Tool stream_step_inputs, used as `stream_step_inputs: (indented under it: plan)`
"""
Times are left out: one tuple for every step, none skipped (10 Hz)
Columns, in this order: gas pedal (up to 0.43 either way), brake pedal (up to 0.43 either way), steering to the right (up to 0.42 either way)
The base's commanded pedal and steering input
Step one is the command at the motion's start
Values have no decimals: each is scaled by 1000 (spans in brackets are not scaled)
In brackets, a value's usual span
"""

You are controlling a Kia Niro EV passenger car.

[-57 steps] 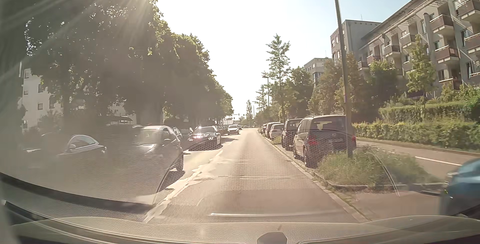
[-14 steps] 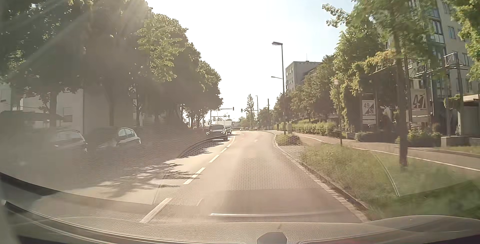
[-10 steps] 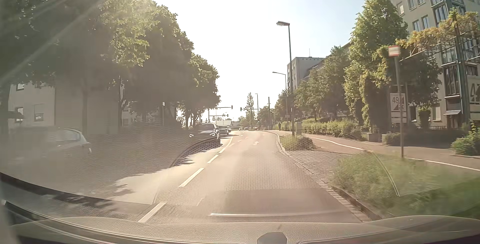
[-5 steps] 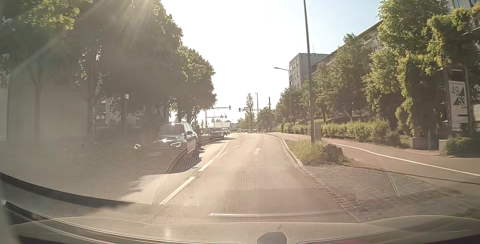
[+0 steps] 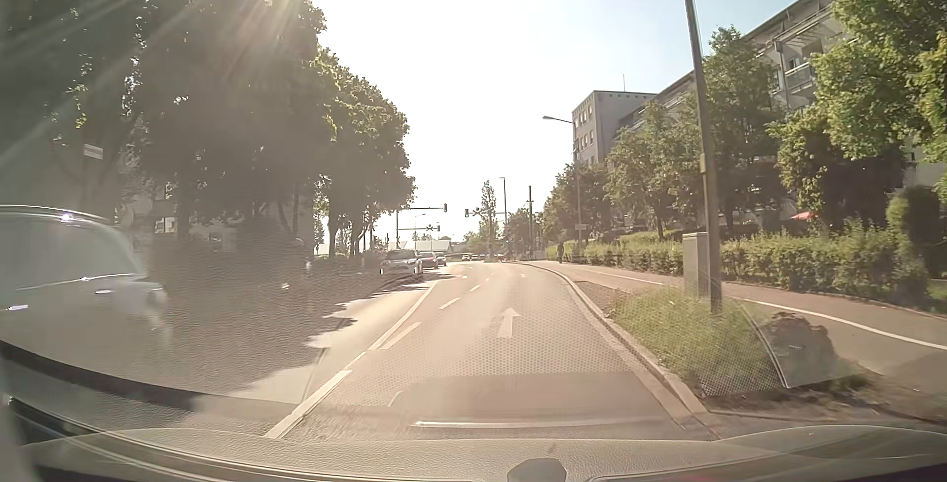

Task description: Follow the waypoints while adhering to traffic rules and regulations

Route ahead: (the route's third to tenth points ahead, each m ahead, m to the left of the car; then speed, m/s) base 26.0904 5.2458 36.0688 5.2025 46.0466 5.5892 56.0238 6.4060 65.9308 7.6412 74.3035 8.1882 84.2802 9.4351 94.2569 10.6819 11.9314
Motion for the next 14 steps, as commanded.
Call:
stream_step_inputs:
  plan:
    - [47,0,12]
    - [20,0,12]
    - [8,0,14]
    - [8,0,14]
    - [8,0,16]
    - [8,0,17]
    - [20,0,14]
    - [20,0,11]
    - [59,0,7]
    - [59,0,5]
    - [59,0,5]
    - [67,0,5]
    - [67,0,3]
    - [67,0,-1]
